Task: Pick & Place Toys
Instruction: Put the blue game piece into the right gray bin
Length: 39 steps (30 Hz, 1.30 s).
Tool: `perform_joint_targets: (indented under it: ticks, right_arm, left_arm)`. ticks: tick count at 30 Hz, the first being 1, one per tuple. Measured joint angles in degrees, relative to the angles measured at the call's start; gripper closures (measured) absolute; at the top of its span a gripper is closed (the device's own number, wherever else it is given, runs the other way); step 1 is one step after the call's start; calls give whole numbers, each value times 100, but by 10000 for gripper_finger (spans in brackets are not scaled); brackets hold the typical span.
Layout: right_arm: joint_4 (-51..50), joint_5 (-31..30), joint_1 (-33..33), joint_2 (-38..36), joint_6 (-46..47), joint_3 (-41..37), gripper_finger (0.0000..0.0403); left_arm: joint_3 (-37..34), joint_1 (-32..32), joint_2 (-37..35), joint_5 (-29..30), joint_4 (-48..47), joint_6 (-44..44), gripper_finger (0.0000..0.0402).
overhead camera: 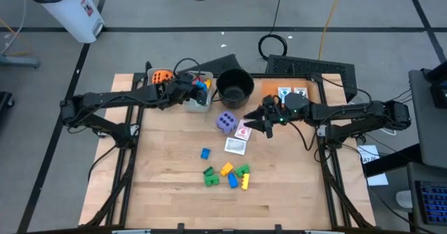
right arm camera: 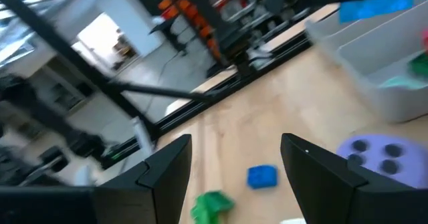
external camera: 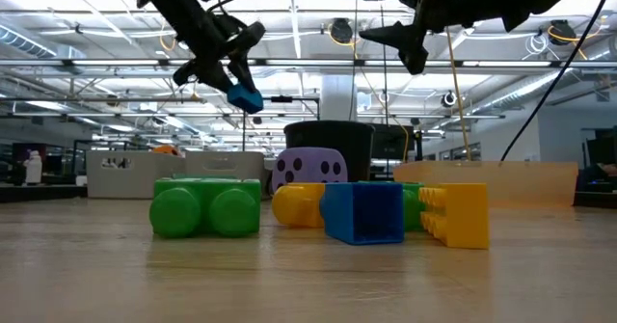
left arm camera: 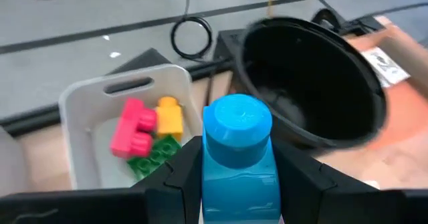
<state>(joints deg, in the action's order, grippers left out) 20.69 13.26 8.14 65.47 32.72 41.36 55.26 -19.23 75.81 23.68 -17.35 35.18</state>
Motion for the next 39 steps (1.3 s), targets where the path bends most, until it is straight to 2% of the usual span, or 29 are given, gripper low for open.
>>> perform_joint_targets:
  ticks: [4, 12, 17, 23, 39]
  right_arm:
    - [0, -635, 1, 0, -240, 0, 177]
    - [-17, -1447, 13, 0, -599, 0, 177]
    - [-43, -2069, 69, 0, -701, 0, 177]
    - [-85, -2079, 291, 2, -579, 0, 177]
    - [-90, -2117, 650, 2, -487, 0, 177]
  left_arm:
    - [-231, -295, 2, 1, 431, -232, 259]
    - [-996, -731, 209, 13, 2211, -528, 259]
    - [-1077, -916, 679, -291, 2455, -802, 259]
    - [-1070, -1092, 1302, -830, 3023, -830, 259]
    - [-1064, -1230, 2079, -865, 3454, -1089, 259]
